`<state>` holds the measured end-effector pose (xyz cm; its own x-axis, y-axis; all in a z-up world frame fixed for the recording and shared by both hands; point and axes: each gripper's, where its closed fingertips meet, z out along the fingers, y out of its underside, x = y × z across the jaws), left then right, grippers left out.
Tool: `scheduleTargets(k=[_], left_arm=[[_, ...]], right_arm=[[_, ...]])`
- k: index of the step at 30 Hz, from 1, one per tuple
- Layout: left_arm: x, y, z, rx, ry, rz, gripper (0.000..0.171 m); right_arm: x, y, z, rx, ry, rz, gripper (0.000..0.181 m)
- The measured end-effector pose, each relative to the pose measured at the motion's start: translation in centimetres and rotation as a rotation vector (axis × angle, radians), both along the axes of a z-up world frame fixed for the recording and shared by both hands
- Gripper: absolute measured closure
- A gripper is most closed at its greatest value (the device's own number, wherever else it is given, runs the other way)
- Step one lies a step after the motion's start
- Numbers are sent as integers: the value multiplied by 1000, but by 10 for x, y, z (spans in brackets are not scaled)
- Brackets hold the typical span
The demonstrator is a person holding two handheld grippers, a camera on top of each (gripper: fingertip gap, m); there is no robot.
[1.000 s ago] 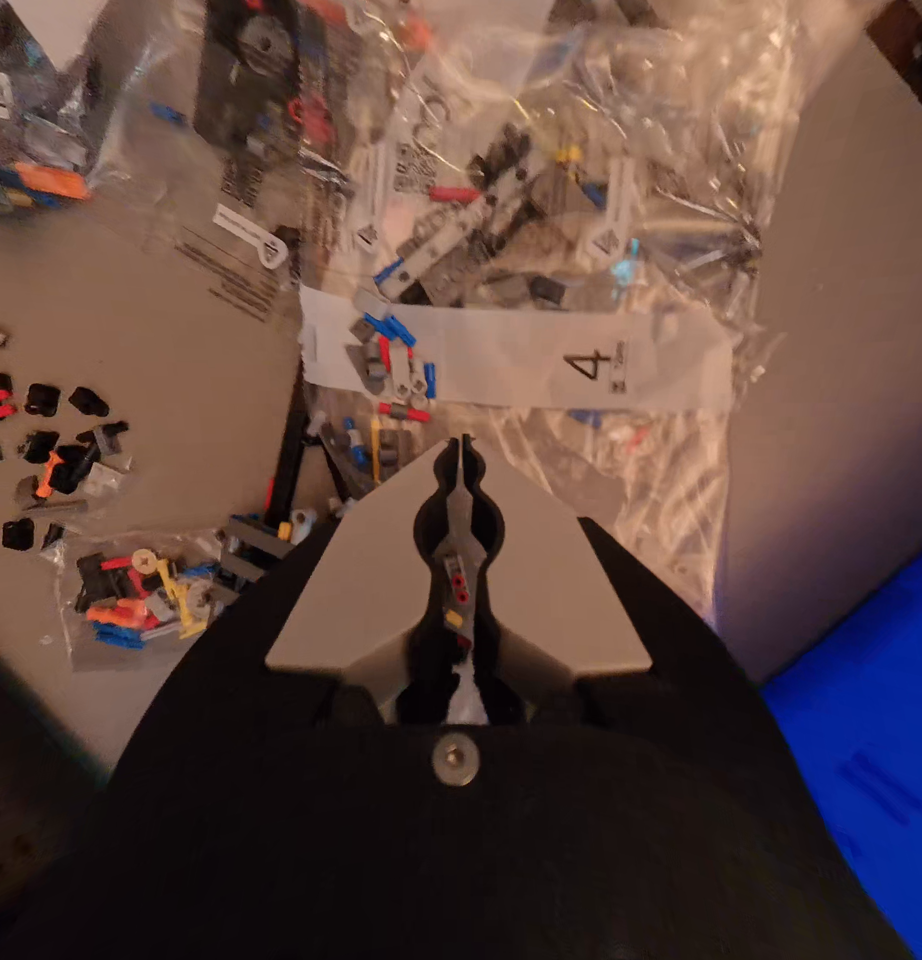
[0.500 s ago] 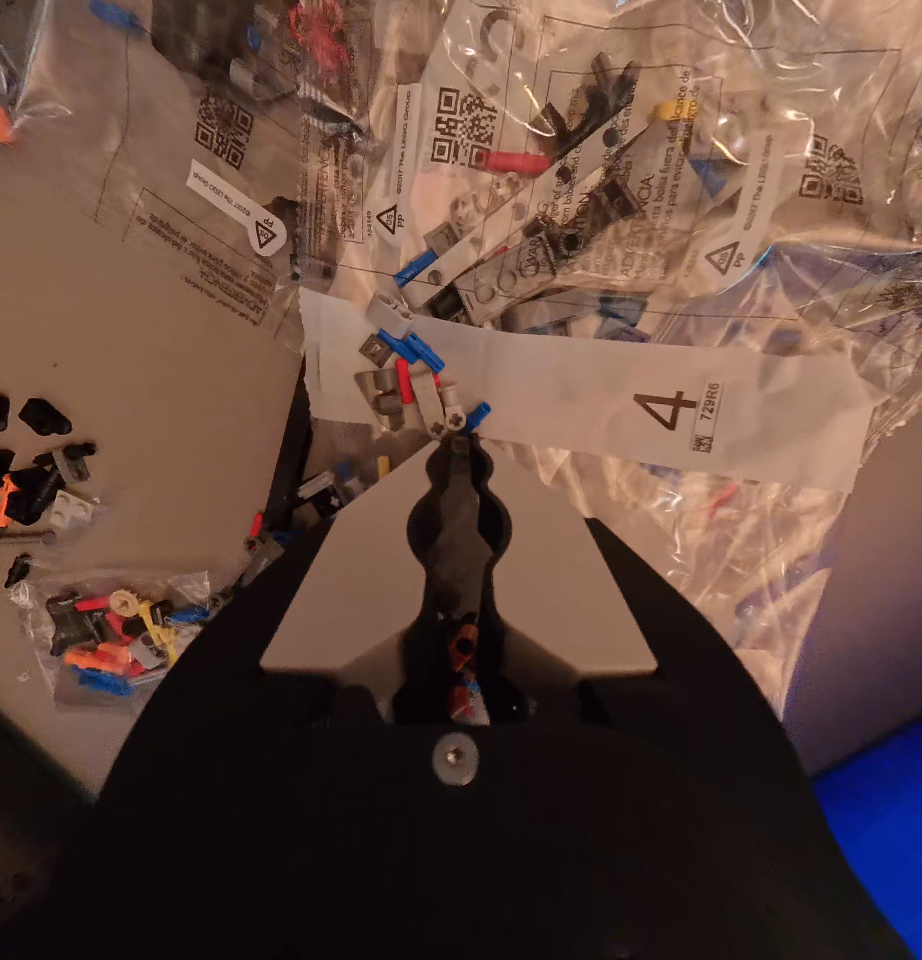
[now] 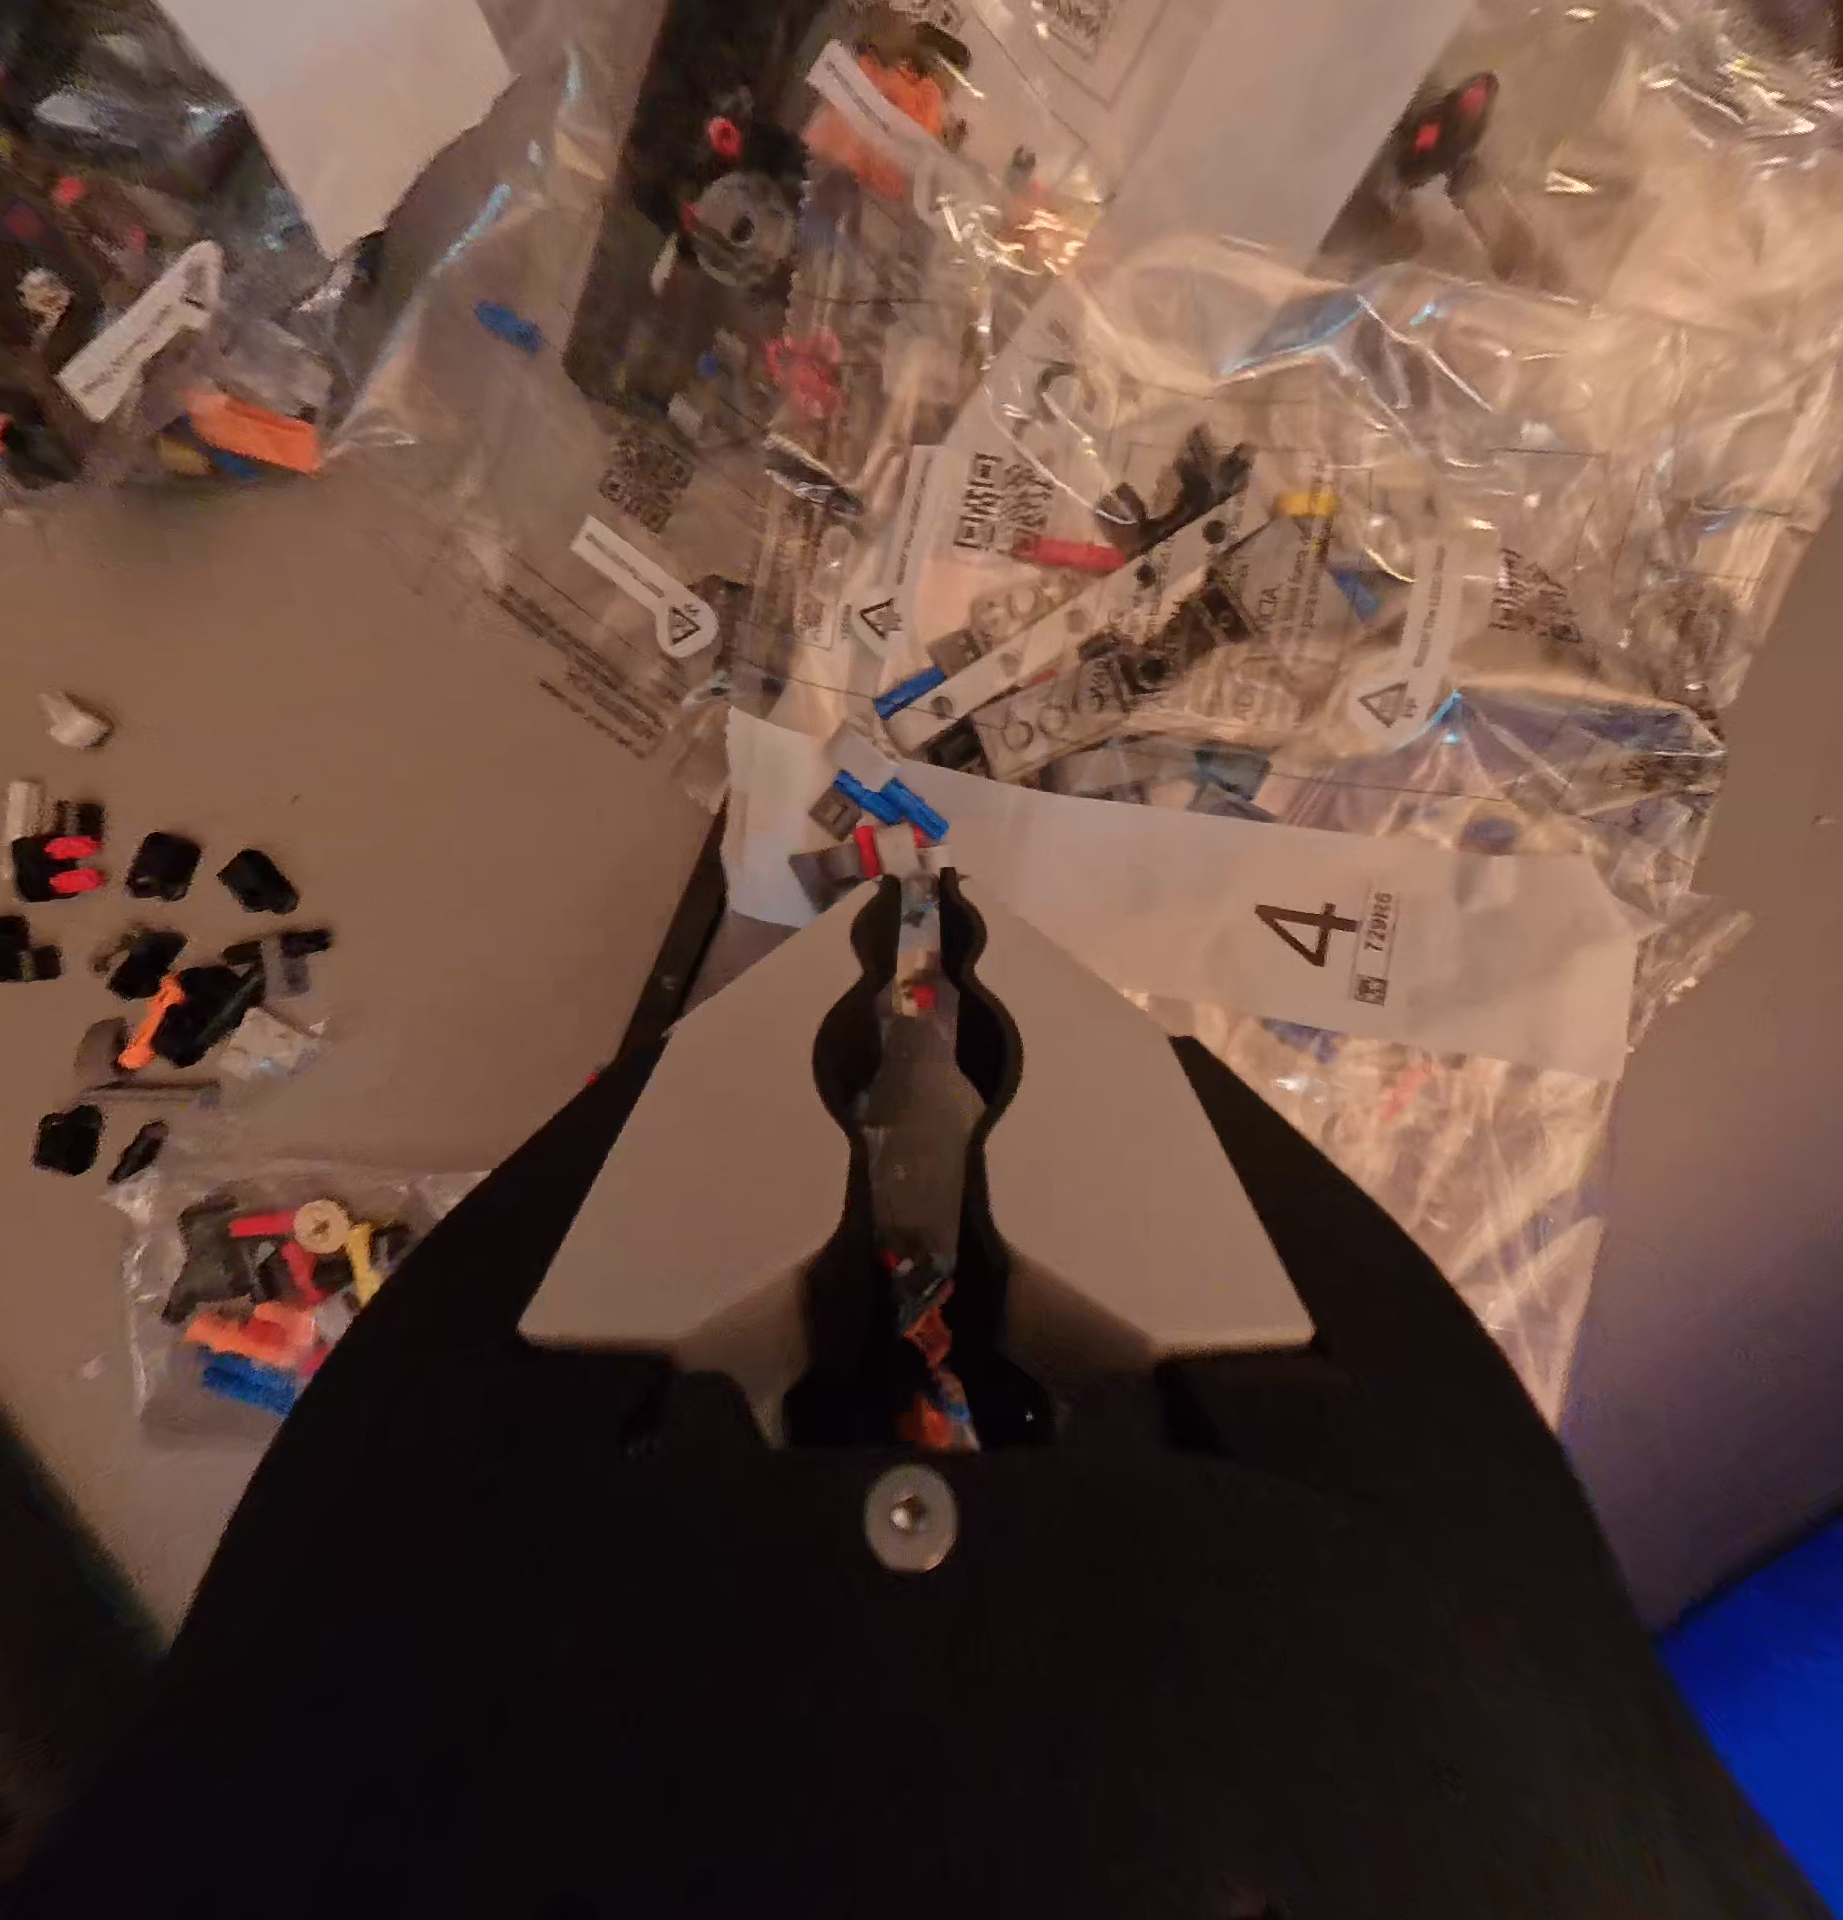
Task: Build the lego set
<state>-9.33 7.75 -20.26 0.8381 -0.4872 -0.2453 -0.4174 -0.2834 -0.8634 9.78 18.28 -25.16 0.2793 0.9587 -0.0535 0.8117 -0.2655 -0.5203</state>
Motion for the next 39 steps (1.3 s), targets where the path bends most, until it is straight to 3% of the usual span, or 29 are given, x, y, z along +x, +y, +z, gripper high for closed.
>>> scheduleTargets(k=[3, 5, 9, 13, 21, 28, 34, 39], left_arm=[[0, 0, 0, 0, 0, 0, 147], [0, 0, 0, -2, 1, 0, 147], [0, 0, -1, -2, 3, -2, 147], [0, 0, -1, -3, 4, -3, 147], [0, 0, -1, -4, 5, -3, 147], [-6, -2, -2, -21, 21, 7, 143], [-5, -18, -30, -180, 85, -67, 127], [-13, -15, -35, -170, 178, -34, 131]], right_arm=[[6, 8, -14, -1, -69, -35, 148], [7, 8, -23, 6, -107, -23, 144], [2, 5, -26, 17, -118, 10, 146], [-2, 2, -27, 42, -128, 46, 166], [-5, 1, -21, 61, -104, 56, 167], [-10, 0, 1, 94, -13, 55, 168], [-23, -11, 18, 142, 39, 97, 168], [-40, -29, 26, 167, 66, 161, 168]])
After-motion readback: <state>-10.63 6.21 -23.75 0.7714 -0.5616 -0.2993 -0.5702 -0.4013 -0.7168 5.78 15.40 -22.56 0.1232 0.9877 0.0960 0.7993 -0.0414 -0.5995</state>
